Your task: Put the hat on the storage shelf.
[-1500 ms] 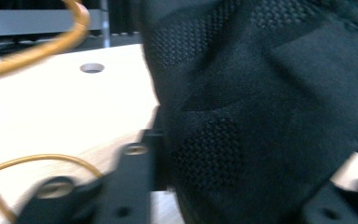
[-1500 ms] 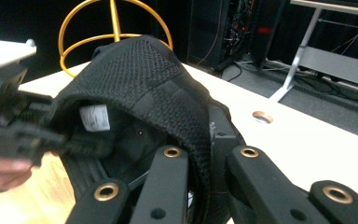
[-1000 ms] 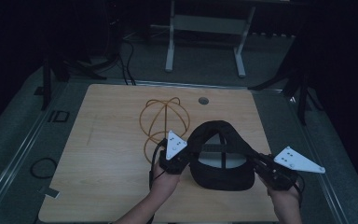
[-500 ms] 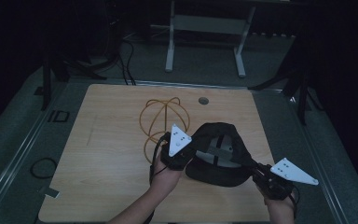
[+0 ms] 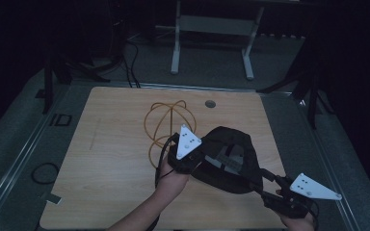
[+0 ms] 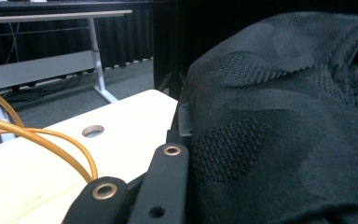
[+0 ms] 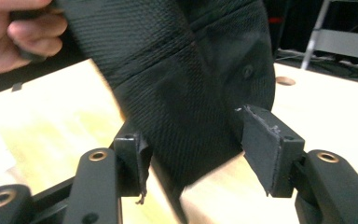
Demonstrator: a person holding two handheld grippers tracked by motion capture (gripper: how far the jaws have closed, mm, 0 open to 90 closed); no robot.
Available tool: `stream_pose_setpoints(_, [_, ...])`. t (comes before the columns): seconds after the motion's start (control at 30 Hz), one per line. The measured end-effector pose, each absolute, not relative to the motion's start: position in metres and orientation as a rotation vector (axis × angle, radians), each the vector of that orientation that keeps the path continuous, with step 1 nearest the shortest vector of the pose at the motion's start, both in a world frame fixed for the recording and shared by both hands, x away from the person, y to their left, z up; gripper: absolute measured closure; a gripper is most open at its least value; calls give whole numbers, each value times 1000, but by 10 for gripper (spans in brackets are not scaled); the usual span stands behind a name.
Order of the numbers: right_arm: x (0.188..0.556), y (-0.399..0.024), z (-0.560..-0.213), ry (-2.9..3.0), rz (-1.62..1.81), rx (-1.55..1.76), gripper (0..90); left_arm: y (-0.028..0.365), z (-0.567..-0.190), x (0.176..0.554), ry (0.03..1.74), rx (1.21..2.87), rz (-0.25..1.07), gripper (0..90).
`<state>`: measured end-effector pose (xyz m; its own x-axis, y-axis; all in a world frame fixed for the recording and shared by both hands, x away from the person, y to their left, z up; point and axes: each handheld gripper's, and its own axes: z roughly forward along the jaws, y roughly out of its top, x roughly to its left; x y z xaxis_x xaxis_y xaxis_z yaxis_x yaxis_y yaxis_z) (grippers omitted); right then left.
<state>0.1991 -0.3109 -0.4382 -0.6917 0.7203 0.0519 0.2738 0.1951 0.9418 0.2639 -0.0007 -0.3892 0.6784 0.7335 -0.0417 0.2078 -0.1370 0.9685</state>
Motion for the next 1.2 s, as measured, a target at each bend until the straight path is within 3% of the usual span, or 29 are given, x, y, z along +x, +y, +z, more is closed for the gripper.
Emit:
stream_pose_setpoints(0.27, [191,-333,-445,2148,1500,893,399,-1,-388,262,743,1698,544,893])
stream_pose_setpoints(0.67, [201,-367,-431,2093,1475,879,470,5,-389,256,585,1763,434,892])
stream_pose_setpoints(1.2, [214,-308,-391,2251,1538,474,461,28,-394,251,350,1818,312,891])
